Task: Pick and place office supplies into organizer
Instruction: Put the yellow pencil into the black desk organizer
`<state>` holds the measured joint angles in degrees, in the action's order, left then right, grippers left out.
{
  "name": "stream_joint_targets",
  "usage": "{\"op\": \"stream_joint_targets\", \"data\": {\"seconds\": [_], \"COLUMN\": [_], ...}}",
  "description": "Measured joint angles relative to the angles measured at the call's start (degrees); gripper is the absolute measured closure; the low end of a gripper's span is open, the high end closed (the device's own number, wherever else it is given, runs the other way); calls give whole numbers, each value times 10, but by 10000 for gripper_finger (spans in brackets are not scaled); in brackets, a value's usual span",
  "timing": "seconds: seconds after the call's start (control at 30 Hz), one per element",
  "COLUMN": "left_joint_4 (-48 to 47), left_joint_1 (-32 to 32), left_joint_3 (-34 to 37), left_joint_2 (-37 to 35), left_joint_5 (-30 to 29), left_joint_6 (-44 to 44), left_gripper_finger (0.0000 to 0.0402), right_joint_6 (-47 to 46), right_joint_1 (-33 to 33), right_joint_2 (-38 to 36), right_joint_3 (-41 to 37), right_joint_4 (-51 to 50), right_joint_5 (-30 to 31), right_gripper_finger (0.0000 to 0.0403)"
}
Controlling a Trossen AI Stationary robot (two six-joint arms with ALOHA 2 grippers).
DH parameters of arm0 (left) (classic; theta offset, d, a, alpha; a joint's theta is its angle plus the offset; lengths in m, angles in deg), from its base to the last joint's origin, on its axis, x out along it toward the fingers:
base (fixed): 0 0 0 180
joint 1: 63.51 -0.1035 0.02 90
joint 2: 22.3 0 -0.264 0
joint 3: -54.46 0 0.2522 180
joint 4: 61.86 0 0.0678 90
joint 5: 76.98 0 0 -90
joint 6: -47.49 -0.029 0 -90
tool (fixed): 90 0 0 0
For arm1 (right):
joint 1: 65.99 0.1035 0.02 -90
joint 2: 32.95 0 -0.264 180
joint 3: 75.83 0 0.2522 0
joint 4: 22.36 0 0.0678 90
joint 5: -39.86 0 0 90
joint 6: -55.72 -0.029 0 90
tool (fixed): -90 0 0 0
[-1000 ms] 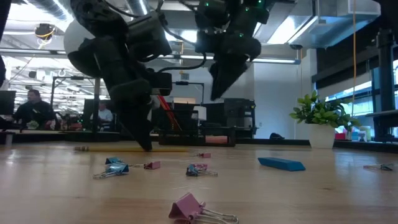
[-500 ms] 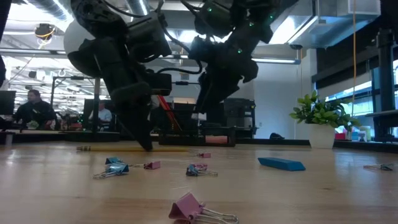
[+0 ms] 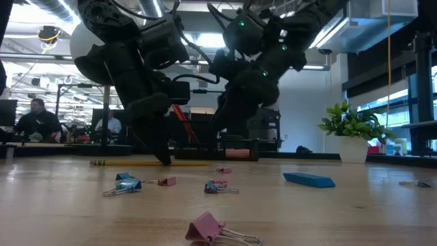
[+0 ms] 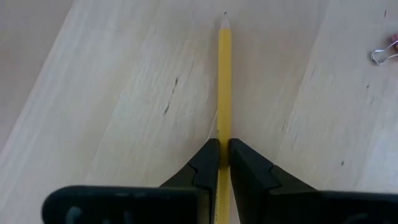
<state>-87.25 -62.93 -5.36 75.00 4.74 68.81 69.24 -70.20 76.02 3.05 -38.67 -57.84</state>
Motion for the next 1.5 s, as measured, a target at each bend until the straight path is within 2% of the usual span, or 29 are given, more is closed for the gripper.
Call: {"op": "stream_joint_targets", "data": {"seconds": [0.17, 0.5, 0.77, 1.23, 1.5], "left_joint_4": [2, 3, 4, 7, 7], "left_joint_1": [0, 0, 0, 0, 0], "left_joint_3": [0, 0, 0, 0, 0], "left_joint_2": [0, 0, 0, 0, 0], "left_joint_5": [-2, -2, -2, -1, 4], "left_joint_6": [0, 0, 0, 0, 0], "left_gripper_finger": [370, 370, 370, 370, 370], "right_joint_6": [-29, -43, -23, -13, -14], "right_joint_1": [0, 0, 0, -1, -2], "right_joint_2": [1, 1, 45, 77, 83], "right_joint_3": [-31, -49, -49, -48, -47], "right_joint_4": [72, 133, 151, 143, 132], "right_joint_5": [-3, -4, -15, -11, -13], "right_gripper_finger": [161, 161, 161, 162, 211]}}
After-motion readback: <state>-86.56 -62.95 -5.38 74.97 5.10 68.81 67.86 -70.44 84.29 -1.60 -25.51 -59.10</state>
